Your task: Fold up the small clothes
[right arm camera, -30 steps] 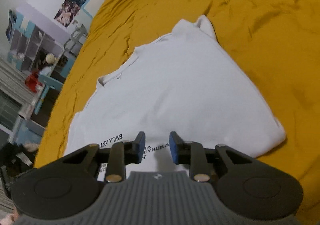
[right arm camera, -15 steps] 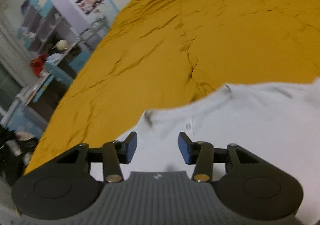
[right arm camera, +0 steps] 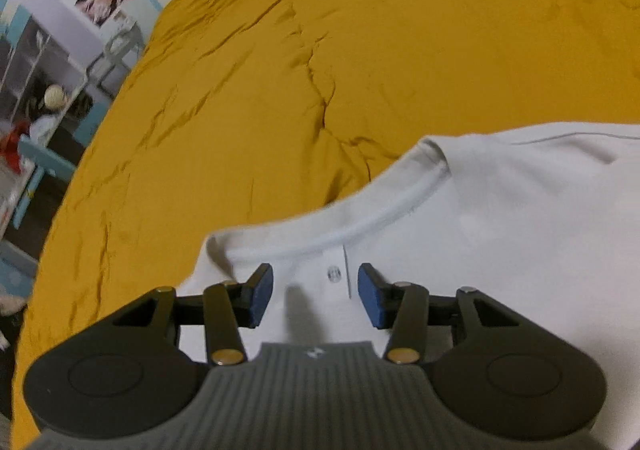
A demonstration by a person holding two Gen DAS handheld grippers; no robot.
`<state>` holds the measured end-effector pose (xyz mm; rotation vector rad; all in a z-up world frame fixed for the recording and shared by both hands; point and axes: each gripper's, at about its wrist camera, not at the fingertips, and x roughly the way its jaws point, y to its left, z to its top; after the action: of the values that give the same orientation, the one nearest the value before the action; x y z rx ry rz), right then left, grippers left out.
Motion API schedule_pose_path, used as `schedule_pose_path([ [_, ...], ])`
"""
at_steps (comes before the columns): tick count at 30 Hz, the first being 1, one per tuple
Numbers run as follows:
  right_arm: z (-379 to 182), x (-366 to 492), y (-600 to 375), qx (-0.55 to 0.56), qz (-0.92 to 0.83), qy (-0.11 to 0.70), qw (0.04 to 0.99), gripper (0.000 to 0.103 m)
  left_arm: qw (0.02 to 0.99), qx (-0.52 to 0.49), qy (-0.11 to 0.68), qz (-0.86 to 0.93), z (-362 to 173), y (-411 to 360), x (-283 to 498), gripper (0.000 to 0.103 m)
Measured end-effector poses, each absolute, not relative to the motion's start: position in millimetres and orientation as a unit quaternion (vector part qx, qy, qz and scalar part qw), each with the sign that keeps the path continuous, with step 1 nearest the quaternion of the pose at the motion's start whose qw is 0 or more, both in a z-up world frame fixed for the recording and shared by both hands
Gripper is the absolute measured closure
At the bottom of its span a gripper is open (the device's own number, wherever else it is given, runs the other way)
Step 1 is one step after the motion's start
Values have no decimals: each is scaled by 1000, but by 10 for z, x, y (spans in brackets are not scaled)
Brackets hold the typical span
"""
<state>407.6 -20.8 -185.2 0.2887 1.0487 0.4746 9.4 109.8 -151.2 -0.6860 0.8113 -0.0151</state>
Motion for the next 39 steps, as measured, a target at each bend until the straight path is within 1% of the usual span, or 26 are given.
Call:
schedule_pose_path([
  [5,-1726,3695,-446,106,243,495,828,58,859,-336,386,-1,-1500,1104,62,38],
  [7,-1694,3497,-583,112,249,504,819,54,859,-335,386,0,-1495,1096,57,38],
  [11,-1608,3138,-786,107,261,501,818,54,857,-342,385,5,-1484,1105,22,38],
  [15,-1587,2735,-1084,134,270,522,798,54,852,-363,377,8,-1418,1115,-89,38],
  [20,-1493,2188,-1396,147,277,502,806,53,854,-354,381,9,-1360,1054,-225,38],
  [21,-1469,2086,-1451,150,280,500,806,52,853,-354,383,8,-1358,1046,-247,38],
  [24,-1468,1904,-1557,161,282,514,794,46,852,-353,387,6,-1358,1027,-291,38],
  [26,-1515,1774,-1620,166,281,522,788,46,852,-349,391,6,-1371,1025,-305,38],
  [31,-1495,1607,-1649,155,281,510,798,47,852,-347,391,8,-1329,1080,-393,38],
  [33,-1374,1579,-1562,127,296,498,805,45,860,-334,385,13,-1236,1129,-458,38],
  [35,-1208,1487,-1377,72,348,469,809,45,868,-317,382,20,-1149,1205,-507,38],
  [39,-999,1109,-816,-73,435,390,808,45,868,-305,392,31,-1063,1469,-520,37],
])
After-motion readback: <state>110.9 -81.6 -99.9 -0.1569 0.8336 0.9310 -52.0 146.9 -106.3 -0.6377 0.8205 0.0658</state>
